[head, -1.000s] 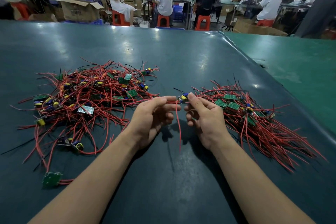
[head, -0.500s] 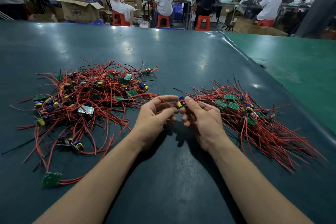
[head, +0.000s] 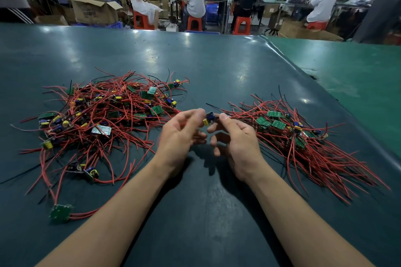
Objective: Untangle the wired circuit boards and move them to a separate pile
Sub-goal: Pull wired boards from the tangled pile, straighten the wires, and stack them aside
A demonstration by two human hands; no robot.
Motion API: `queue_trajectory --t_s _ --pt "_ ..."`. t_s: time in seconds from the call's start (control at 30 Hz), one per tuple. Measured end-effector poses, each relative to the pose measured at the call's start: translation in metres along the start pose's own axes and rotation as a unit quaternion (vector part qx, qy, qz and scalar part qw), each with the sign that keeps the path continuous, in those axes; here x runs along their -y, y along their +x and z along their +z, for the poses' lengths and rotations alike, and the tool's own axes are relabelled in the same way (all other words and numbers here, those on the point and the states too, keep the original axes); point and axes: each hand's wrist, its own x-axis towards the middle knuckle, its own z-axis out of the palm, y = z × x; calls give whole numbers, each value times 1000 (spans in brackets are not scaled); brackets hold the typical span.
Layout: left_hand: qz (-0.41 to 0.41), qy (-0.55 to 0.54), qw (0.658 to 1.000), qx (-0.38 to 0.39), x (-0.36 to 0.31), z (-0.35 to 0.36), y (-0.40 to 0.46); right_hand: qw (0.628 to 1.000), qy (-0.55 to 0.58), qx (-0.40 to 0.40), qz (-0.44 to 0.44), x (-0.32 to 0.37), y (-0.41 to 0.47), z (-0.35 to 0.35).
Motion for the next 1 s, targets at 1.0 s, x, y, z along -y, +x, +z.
queue_trajectory --t_s 1.0 --pt "-35 -33 987 152 -6 -2 -6 975 133 -162 -71 14 20 -22"
